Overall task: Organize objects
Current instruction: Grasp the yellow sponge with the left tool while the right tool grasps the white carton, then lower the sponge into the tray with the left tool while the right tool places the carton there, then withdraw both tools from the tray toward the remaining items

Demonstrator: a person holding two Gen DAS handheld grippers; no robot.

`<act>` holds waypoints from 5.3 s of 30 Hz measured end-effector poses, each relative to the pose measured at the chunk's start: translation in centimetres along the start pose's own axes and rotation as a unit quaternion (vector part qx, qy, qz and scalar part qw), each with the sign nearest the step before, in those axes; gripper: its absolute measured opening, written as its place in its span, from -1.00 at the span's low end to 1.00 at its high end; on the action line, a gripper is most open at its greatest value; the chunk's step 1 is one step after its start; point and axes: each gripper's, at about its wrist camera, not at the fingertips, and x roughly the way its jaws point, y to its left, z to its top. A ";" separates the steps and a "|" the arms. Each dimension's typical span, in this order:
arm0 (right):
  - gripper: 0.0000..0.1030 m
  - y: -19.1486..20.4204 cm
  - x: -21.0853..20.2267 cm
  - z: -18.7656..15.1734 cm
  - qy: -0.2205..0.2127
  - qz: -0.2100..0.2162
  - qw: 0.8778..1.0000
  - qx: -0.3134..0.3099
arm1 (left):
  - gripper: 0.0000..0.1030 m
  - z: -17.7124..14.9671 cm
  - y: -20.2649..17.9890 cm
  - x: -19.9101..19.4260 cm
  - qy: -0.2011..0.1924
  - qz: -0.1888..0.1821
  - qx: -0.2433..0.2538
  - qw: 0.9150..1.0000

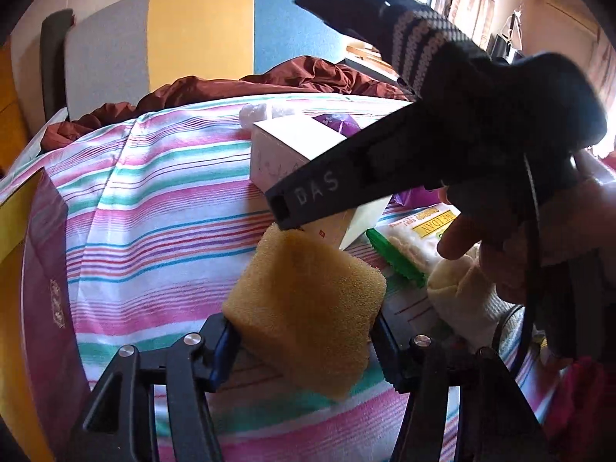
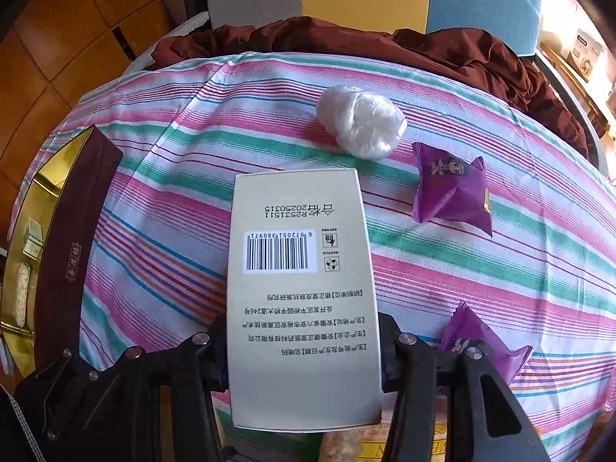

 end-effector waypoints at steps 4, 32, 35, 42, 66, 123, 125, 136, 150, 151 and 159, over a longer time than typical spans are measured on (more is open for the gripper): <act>0.01 0.3 0.2 0.1 0.000 -0.004 1.000 -0.006 | 0.18 0.3 0.4 -1.5 -0.007 0.012 0.010 1.000; 0.17 1.9 0.6 -0.2 -0.022 -0.030 0.999 -0.015 | 0.20 -8.4 23.8 -16.7 -0.047 0.215 -0.251 0.942; 0.18 1.8 0.6 -0.2 -0.024 -0.031 0.999 -0.012 | 0.20 -9.5 24.7 -16.8 -0.042 0.225 -0.261 0.938; 0.17 2.0 0.3 -0.4 -0.032 -0.045 0.998 -0.020 | 0.21 -10.3 24.8 -16.2 -0.037 0.231 -0.253 0.939; -0.02 18.6 -6.6 2.1 -0.105 0.042 0.987 -0.111 | 0.58 -11.7 25.1 -15.2 -0.031 0.198 -0.229 0.953; 0.72 26.2 -5.9 -4.3 -0.168 -0.035 0.982 -0.076 | 0.94 -12.1 23.6 -22.0 -0.092 0.263 -0.249 0.928; 0.72 25.7 -6.2 -4.8 -0.173 -0.042 0.981 -0.074 | 0.94 -12.0 23.2 -22.0 -0.091 0.262 -0.246 0.929; 0.72 21.0 -6.9 -6.4 -0.173 -0.069 0.982 -0.036 | 0.96 -11.2 22.1 -21.6 -0.090 0.252 -0.235 0.934; 0.73 8.1 -9.0 -7.6 -0.150 -0.121 0.978 0.078 | 0.99 -8.2 19.6 -20.2 -0.084 0.226 -0.192 0.951; 0.73 7.0 -9.5 -7.5 -0.151 -0.125 0.976 0.092 | 0.99 -7.8 19.3 -20.0 -0.086 0.221 -0.188 0.953; 0.73 -2.2 -12.1 -6.6 -0.170 -0.170 0.955 0.172 | 0.99 -3.8 16.0 -18.7 -0.102 0.172 -0.128 0.972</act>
